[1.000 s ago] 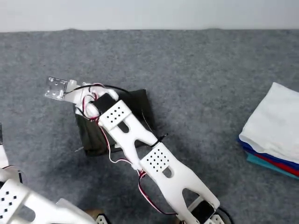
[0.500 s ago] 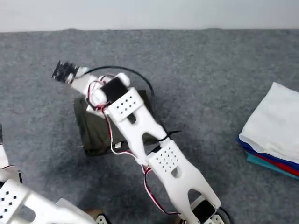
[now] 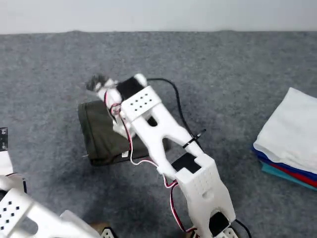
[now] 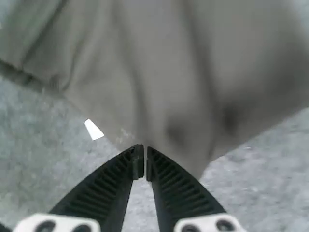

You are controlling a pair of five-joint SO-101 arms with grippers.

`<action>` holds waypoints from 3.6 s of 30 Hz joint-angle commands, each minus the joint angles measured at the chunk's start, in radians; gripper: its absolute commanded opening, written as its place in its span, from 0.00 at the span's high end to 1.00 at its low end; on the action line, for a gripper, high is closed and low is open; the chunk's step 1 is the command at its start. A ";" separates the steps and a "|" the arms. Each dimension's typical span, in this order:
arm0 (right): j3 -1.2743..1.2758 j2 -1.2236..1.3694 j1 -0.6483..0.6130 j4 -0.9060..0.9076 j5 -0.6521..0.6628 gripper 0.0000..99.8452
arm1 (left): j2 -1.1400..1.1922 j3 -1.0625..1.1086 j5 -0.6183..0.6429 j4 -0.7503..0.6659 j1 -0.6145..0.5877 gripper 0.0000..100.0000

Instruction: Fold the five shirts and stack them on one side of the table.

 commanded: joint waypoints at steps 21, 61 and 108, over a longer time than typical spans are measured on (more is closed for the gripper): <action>-0.181 -0.035 -0.142 -0.015 -0.005 0.99 | -0.018 -0.013 -0.006 0.008 0.002 0.98; 0.175 -0.191 0.022 0.039 -0.431 0.70 | -0.018 -0.007 -0.003 0.006 0.006 0.98; 0.094 0.004 0.719 -0.217 0.977 0.99 | -0.018 -0.007 -0.003 0.008 0.009 0.98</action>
